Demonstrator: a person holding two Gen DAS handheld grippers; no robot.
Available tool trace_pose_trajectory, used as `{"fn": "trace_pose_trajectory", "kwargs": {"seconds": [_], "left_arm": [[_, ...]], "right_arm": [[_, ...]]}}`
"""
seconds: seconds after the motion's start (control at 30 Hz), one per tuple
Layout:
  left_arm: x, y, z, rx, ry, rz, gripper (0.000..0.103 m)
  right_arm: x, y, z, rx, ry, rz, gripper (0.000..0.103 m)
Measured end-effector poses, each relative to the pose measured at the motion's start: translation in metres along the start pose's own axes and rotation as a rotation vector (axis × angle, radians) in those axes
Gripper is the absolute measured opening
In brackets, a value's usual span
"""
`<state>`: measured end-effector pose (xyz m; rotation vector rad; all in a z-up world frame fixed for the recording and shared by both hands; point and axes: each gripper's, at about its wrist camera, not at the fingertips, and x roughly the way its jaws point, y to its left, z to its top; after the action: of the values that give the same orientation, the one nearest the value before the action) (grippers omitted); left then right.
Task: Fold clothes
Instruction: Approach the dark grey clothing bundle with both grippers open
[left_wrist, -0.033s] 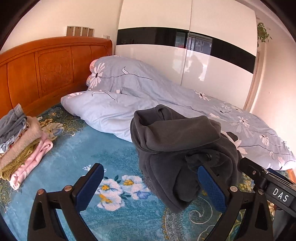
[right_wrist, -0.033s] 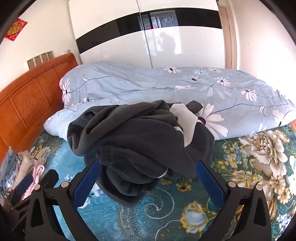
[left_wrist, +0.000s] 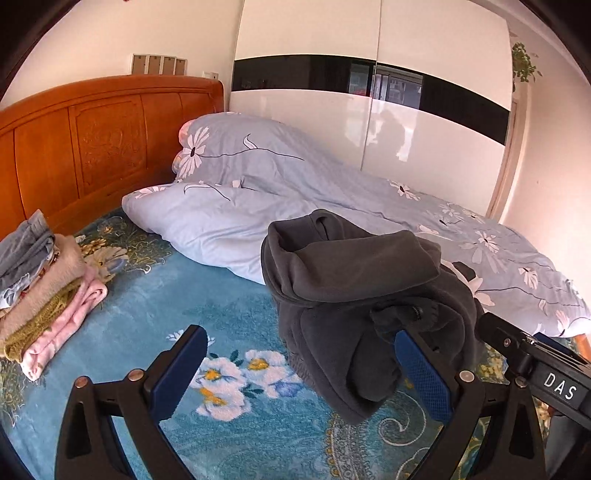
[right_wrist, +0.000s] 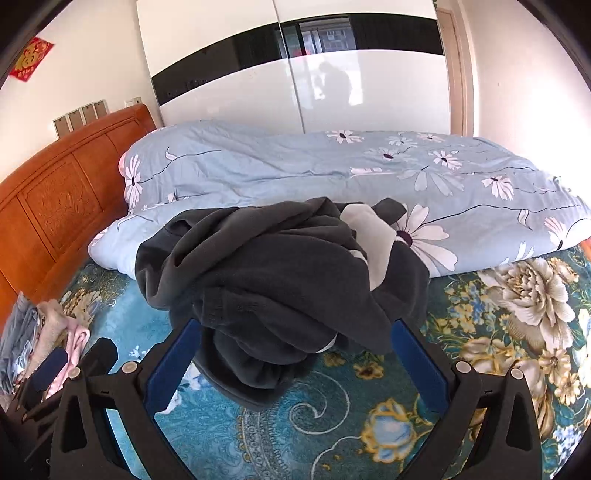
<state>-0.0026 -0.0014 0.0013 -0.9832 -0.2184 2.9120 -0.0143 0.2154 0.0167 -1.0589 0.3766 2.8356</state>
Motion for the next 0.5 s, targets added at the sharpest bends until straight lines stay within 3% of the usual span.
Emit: {"fn": "trace_pose_trajectory", "kwargs": {"seconds": [0.3,0.5], "left_arm": [[-0.015,0.005,0.007,-0.004,-0.059,-0.013,0.103],[-0.022,0.003,0.016,0.000,-0.043,0.001,0.103]], "right_arm": [[-0.009,0.010,0.007,-0.046,-0.008,0.025,0.103],[-0.020,0.017,0.019,-0.050,-0.018,0.023,0.103]]}}
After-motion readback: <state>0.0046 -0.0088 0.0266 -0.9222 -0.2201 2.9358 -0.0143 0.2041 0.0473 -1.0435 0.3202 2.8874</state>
